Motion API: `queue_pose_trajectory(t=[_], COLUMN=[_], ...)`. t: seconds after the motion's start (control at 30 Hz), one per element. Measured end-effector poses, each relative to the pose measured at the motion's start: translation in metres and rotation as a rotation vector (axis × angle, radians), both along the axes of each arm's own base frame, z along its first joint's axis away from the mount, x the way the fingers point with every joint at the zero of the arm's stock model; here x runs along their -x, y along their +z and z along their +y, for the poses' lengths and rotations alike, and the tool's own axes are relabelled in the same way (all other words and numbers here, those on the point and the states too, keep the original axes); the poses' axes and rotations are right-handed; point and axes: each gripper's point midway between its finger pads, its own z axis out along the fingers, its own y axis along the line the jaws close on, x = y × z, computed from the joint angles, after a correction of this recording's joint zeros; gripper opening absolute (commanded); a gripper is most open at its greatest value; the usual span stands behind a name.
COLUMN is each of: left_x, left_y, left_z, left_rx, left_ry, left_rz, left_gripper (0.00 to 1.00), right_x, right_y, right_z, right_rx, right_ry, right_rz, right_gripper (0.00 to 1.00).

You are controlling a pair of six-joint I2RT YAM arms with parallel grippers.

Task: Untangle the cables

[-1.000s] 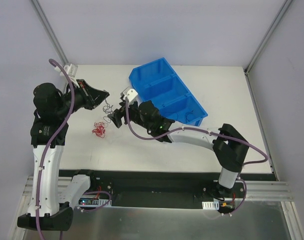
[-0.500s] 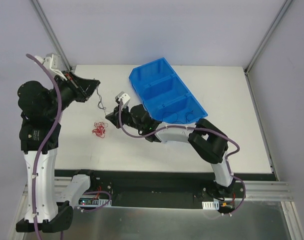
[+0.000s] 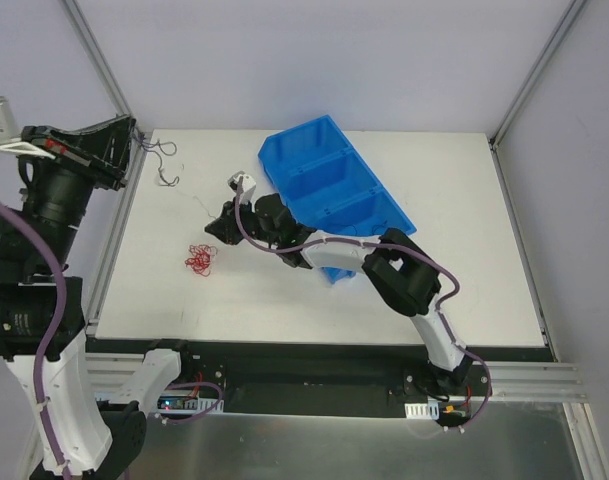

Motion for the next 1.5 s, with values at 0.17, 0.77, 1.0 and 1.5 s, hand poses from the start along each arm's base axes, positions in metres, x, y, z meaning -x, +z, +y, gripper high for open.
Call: queue_pose_trajectory(t=[0.17, 0.77, 1.0, 1.5], left_x=[0.022, -0.009, -0.029, -0.062], left_y=[0.044, -0.008, -0.092, -0.201], left_z=[0.0, 0.004, 0.017, 0.017], left_rx=[0.002, 0.019, 0.055, 0.193], left_ry=[0.0, 0.024, 0.101, 0.139], left_rz=[-0.138, -0.018, 0.187, 0.573], left_gripper=[0.0, 0.0, 0.0, 0.0], right_x=[-0.01, -0.013, 0.012, 0.028], right_y=[-0.076, -0.085, -0.017, 0.141], right_z=[-0.008, -0.019, -0.072, -0.077], right_rx=[0.147, 0.38, 0.427, 0.039], right_ry=[-0.002, -0.017, 0.029, 0.065], right_rz=[0.153, 0.19, 0.029, -0.315], right_gripper=[0.08, 0.82, 0.88, 0.85])
